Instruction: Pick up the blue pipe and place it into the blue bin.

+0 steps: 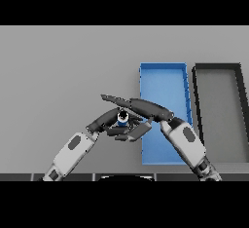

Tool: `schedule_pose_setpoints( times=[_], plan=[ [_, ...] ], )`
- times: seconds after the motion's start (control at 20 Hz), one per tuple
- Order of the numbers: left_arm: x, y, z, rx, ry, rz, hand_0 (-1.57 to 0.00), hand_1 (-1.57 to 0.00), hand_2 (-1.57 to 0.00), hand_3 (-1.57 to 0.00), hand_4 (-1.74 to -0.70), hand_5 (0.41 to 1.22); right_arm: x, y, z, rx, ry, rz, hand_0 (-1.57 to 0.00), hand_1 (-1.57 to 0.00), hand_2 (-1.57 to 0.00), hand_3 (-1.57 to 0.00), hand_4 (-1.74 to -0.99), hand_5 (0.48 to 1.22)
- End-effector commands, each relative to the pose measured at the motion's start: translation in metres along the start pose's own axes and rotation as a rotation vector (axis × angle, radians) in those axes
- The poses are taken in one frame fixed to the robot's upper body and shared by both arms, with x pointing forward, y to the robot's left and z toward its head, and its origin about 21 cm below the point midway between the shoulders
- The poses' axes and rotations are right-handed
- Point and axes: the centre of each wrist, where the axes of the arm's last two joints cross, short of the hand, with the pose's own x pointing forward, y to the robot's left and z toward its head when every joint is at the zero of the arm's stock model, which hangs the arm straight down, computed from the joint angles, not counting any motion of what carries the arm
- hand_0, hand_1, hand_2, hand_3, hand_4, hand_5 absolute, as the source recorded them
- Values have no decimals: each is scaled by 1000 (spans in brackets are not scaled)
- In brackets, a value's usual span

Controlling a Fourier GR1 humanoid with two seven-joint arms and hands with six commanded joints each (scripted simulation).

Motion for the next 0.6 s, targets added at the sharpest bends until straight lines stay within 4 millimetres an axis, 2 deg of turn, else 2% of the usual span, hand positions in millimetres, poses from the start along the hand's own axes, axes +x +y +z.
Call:
schedule_pose_setpoints(
  times=[0.0, 0.1, 0.15, 0.2, 0.25, 0.35, 0.4, 0.45, 0.5, 0.55],
  plan=[
    [0, -1, -3, 6, 8, -6, -1571, -1571, -1571, -1509, -1731, 1221, 1, -1, -2, 10, -4, 3, 1, 1, -9, 1, -1223, 512],
    [4, 4, 1, -3, 5, 0, -1571, -1571, -1571, -1450, -1723, 1221, 1, -4, -15, 43, 6, -3, 1, -13, -42, 1, -1231, 512],
    [4, 2, 0, -13, 1, 19, -1571, -1571, -1571, -1474, -1720, 1221, 2, -5, -19, 55, 3, -7, -14, -36, -68, -11, -1241, 516],
    [3, 4, 2, -18, -3, 25, -1571, -1567, -1571, -1395, -1717, 1221, 1, -5, -22, 65, 14, -7, -54, -83, -115, -43, -1268, 519],
    [4, 3, 2, -18, -34, -11, -1496, -1393, -1367, -1150, -1630, 1221, 2, -6, -30, 81, 19, 2, -138, -166, -193, -106, -1308, 523],
    [5, -1, 2, -22, 51, -134, -993, -895, -875, -736, -1587, 1221, 2, -2, -35, 120, 15, 6, -478, -500, -500, -375, -1390, 538],
    [5, 2, 2, -6, 39, -147, -879, -828, -796, -667, -1611, 1221, 3, 0, -37, 132, 5, 5, -697, -714, -714, -562, -1453, 551],
    [8, 2, 2, -9, 24, -146, -895, -867, -845, -656, -1637, 1221, 3, 2, -37, 146, -12, -9, -872, -886, -886, -701, -1503, 573],
    [8, 1, 2, 4, 1, -112, -1030, -1008, -990, -623, -1658, 1192, 1, 1, -39, 146, -5, -38, -1012, -1023, -1023, -828, -1541, 604],
    [6, 2, 2, 17, -19, -70, -1138, -1120, -1106, -573, -1674, 1198, 1, 2, -39, 143, -7, -59, -1123, -1132, -1132, -977, -1513, 650]
  ],
)
